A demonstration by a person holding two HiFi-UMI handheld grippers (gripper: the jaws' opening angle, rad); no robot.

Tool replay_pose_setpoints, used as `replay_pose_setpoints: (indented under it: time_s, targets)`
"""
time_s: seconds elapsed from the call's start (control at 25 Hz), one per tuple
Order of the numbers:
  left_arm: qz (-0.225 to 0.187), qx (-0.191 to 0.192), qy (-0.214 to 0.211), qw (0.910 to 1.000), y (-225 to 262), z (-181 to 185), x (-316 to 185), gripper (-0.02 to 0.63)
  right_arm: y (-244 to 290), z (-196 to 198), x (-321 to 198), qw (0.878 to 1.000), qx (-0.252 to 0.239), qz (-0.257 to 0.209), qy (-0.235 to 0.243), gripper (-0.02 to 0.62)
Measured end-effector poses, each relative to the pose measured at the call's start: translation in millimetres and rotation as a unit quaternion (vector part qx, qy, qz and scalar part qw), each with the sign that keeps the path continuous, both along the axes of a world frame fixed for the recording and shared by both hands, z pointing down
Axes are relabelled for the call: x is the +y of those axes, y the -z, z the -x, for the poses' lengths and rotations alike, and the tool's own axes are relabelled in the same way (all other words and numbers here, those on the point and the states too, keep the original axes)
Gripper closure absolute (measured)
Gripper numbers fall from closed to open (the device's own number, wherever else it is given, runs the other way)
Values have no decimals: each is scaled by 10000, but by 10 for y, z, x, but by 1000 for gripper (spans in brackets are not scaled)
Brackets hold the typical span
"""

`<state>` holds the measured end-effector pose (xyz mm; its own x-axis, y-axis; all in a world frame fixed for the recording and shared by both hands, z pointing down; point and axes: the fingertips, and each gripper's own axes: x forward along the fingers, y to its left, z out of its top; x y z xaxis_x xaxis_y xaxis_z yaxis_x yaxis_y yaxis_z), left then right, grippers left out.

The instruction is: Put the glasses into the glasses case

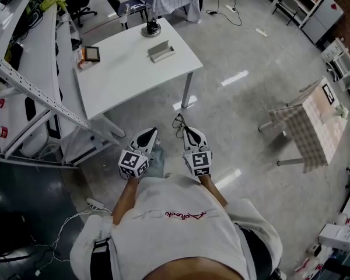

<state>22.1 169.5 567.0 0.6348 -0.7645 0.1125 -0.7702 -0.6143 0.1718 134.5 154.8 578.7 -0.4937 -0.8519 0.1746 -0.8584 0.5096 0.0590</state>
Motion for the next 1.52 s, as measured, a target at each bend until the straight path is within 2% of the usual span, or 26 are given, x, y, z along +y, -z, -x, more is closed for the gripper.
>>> replay_pose_setpoints:
  time_s: [0.8,1.52]
  targets:
    - [73,136,56,9999,-110,144,-778,580,-69,166,-730,9999,132,27,65,568]
    - [54,301,17,9995,22,387,-2053,580,91,461,-1996,9995,303,12,94,568]
